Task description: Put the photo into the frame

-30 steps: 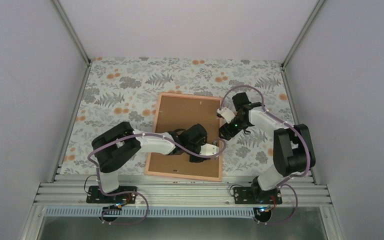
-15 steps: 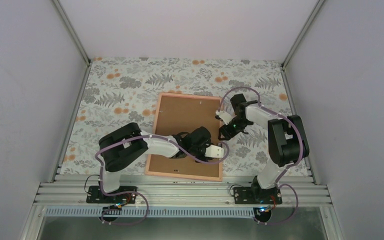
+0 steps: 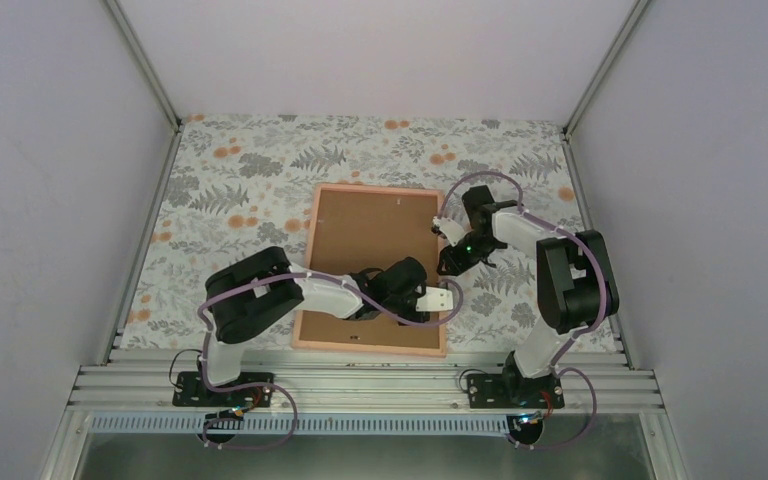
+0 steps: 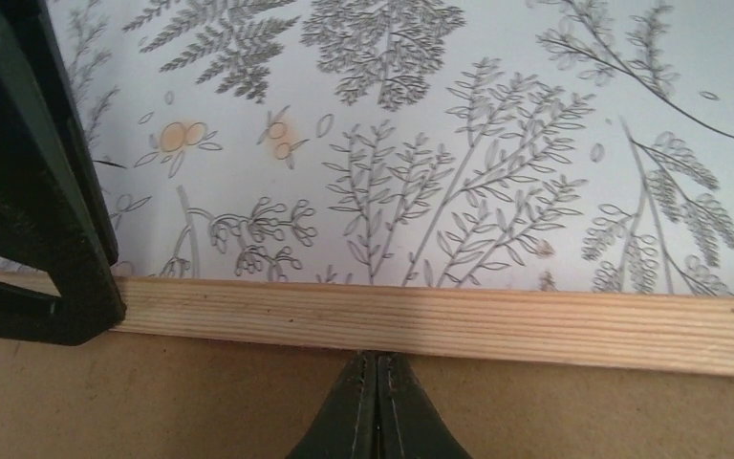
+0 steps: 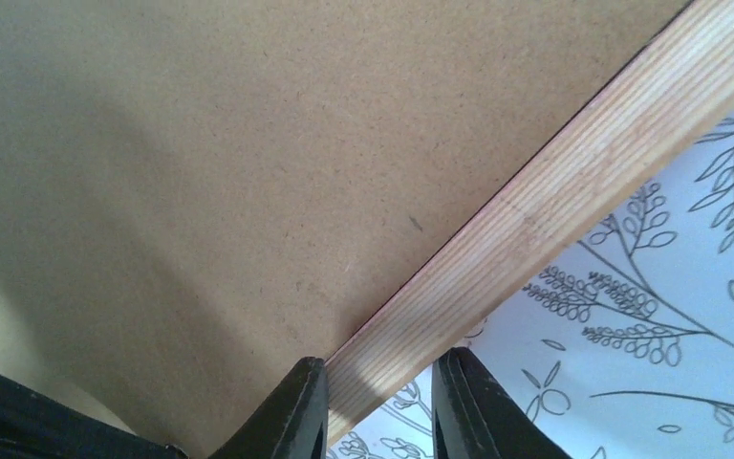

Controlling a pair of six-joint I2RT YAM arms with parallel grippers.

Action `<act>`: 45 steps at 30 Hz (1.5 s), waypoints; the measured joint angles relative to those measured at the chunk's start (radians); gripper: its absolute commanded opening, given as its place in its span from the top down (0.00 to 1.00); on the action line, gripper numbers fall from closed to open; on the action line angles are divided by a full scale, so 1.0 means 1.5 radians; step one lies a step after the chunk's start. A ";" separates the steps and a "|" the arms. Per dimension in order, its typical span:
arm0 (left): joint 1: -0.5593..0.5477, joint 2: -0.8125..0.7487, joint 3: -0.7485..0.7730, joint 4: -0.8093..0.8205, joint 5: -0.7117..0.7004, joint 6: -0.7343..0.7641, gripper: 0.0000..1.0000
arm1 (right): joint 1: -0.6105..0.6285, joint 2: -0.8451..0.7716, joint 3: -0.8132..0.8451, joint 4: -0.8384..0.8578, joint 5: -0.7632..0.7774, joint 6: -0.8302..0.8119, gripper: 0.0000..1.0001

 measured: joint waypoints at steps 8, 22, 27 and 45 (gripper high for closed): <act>-0.001 0.012 0.011 0.013 -0.043 -0.027 0.94 | -0.004 0.000 0.001 0.032 0.002 0.003 0.75; 0.082 -0.143 0.042 -0.197 0.033 0.022 0.48 | -0.004 0.005 0.091 0.008 0.027 -0.014 0.40; 0.135 -0.247 0.025 -0.277 0.083 0.071 0.46 | -0.004 0.001 0.163 0.010 0.006 -0.027 0.34; 0.182 -0.448 -0.198 -0.519 0.169 0.238 0.44 | 0.109 0.008 0.155 0.035 -0.132 -0.036 0.43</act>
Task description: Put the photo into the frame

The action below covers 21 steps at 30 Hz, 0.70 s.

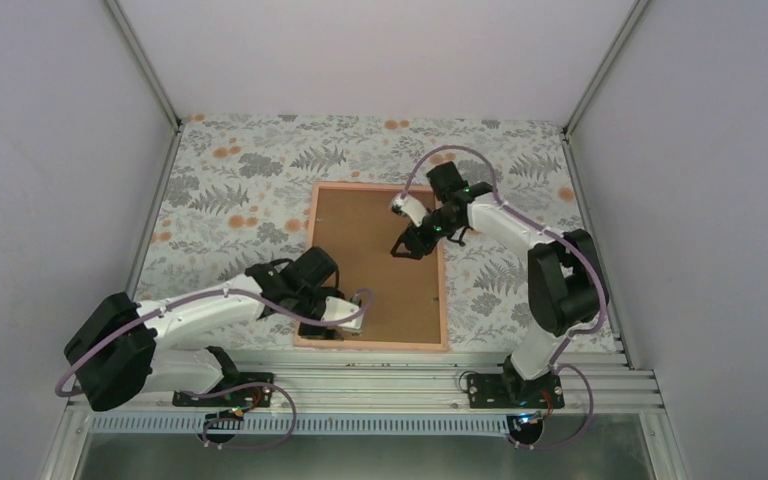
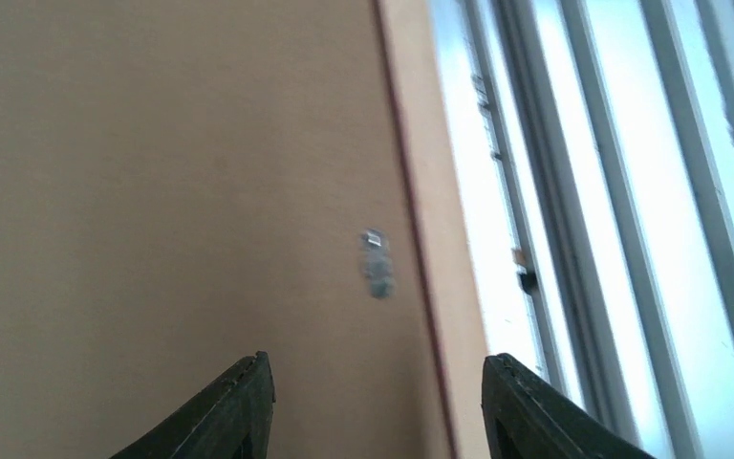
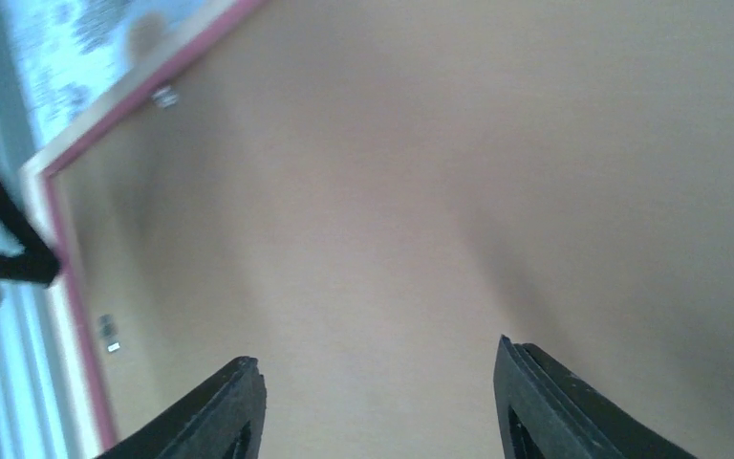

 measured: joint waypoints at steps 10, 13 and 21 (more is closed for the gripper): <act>-0.101 -0.036 -0.108 0.057 -0.090 -0.005 0.44 | 0.126 0.015 -0.039 -0.030 -0.148 -0.056 0.67; -0.102 -0.024 -0.108 0.092 -0.112 -0.016 0.44 | 0.153 0.047 -0.044 -0.039 -0.166 -0.068 0.70; -0.110 0.006 -0.108 0.132 -0.127 -0.028 0.45 | 0.200 0.107 -0.069 -0.048 -0.109 -0.075 0.76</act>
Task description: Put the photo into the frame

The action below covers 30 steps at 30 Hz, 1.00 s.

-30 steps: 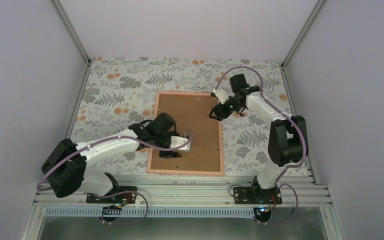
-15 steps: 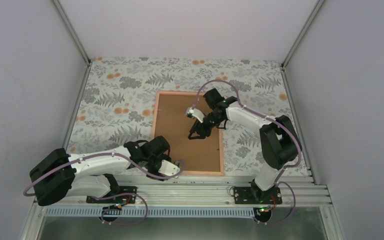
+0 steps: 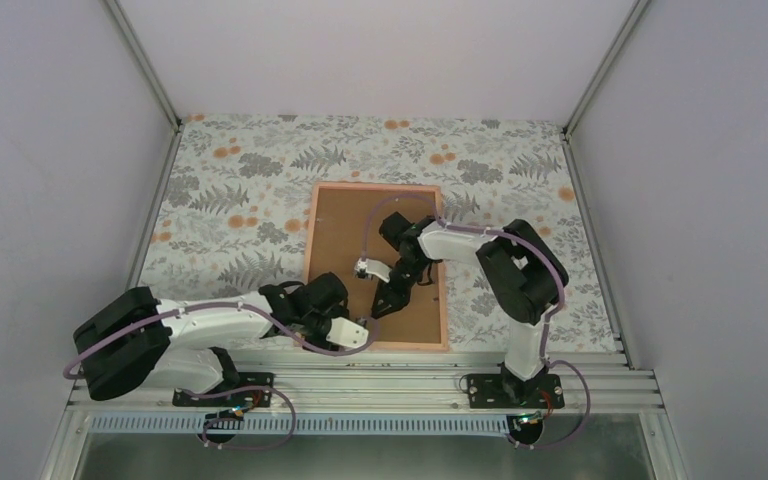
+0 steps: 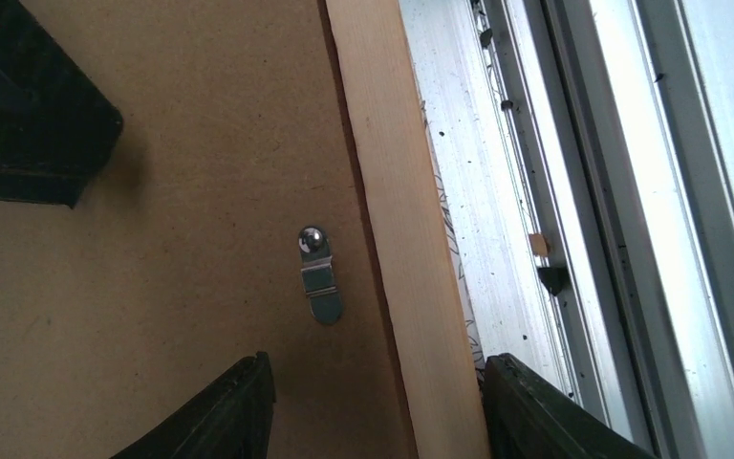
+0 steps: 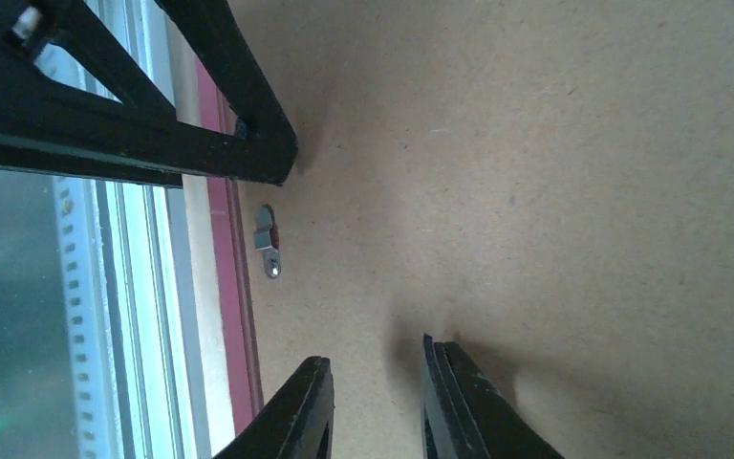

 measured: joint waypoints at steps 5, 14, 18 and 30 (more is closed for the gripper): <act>-0.007 0.019 0.000 0.019 -0.011 0.000 0.45 | 0.003 0.017 -0.003 0.004 0.017 0.000 0.78; -0.007 0.030 0.000 0.035 -0.021 -0.004 0.46 | 0.002 0.043 0.030 -0.017 0.022 0.006 0.79; -0.012 0.037 0.003 0.038 -0.021 -0.004 0.46 | 0.001 0.043 0.031 -0.016 0.022 0.006 0.79; -0.057 0.079 0.023 0.091 -0.030 0.001 0.51 | -0.007 0.043 0.031 -0.011 0.020 0.017 0.79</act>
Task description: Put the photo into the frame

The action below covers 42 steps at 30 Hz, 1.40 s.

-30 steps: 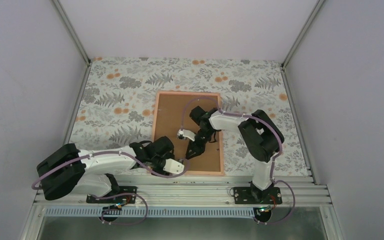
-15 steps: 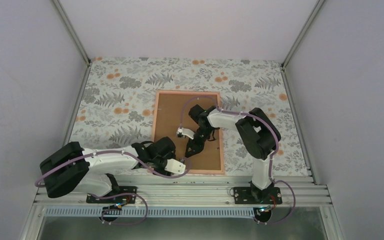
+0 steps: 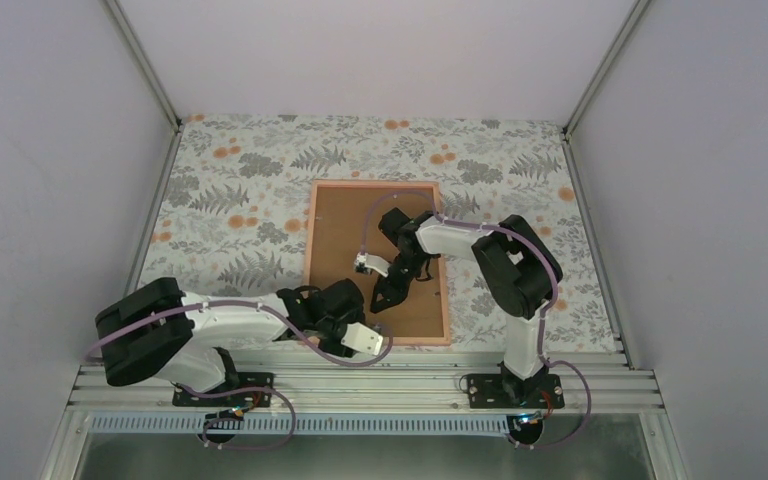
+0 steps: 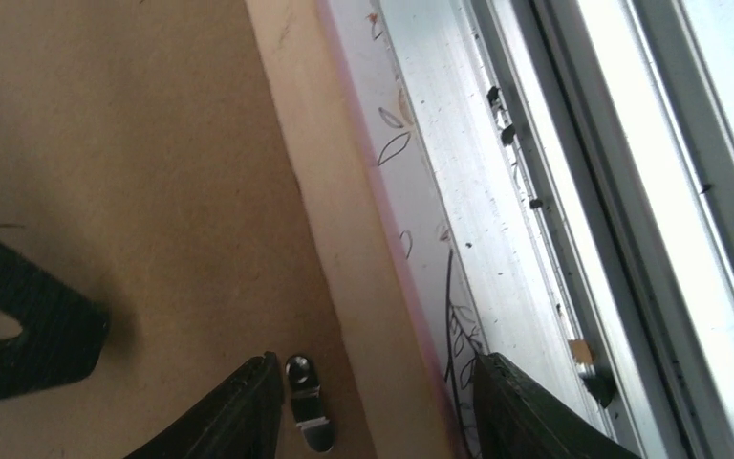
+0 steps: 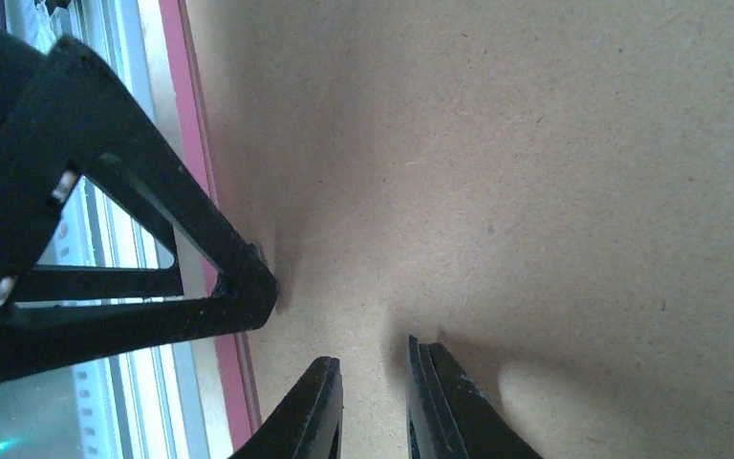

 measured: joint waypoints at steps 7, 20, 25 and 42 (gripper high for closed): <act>-0.010 0.003 0.003 0.000 -0.007 -0.003 0.50 | 0.000 -0.002 -0.003 0.004 -0.001 0.002 0.79; -0.004 -0.032 -0.016 -0.023 -0.037 -0.018 0.47 | -0.001 -0.006 -0.009 0.012 -0.002 0.004 0.80; -0.007 -0.013 -0.002 -0.022 -0.029 -0.018 0.52 | -0.001 -0.007 -0.011 0.014 -0.002 0.006 0.80; -0.009 -0.006 0.009 -0.036 -0.006 -0.001 0.69 | -0.001 -0.010 -0.017 0.022 -0.002 0.007 0.80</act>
